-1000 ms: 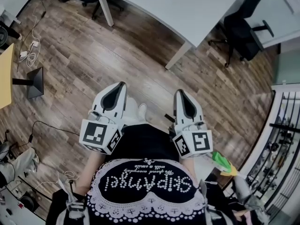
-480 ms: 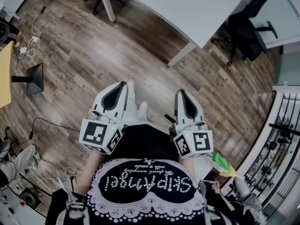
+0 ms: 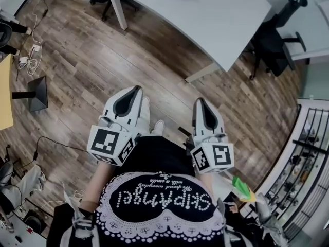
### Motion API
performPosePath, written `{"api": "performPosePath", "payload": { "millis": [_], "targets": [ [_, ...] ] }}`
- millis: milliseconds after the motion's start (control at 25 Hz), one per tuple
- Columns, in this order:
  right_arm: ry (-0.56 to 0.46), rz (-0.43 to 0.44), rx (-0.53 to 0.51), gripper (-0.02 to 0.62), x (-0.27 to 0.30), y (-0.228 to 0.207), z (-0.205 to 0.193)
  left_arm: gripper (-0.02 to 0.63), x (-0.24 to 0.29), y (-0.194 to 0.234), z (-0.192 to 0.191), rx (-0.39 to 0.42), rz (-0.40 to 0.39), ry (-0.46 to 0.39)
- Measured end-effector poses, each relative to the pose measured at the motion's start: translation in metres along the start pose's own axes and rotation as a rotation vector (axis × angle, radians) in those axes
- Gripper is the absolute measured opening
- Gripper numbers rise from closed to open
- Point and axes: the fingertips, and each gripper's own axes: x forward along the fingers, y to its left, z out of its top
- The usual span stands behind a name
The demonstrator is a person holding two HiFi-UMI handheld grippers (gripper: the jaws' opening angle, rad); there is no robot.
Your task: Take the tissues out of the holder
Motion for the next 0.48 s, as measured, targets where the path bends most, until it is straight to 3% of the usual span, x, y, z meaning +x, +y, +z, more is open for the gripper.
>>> {"api": "performPosePath", "payload": {
  "millis": [480],
  "targets": [
    [-0.045,-0.038,0.015,0.035,0.076,0.016,0.024,0.028,0.045,0.065,0.034,0.031,-0.052,-0.012]
  ]
}}
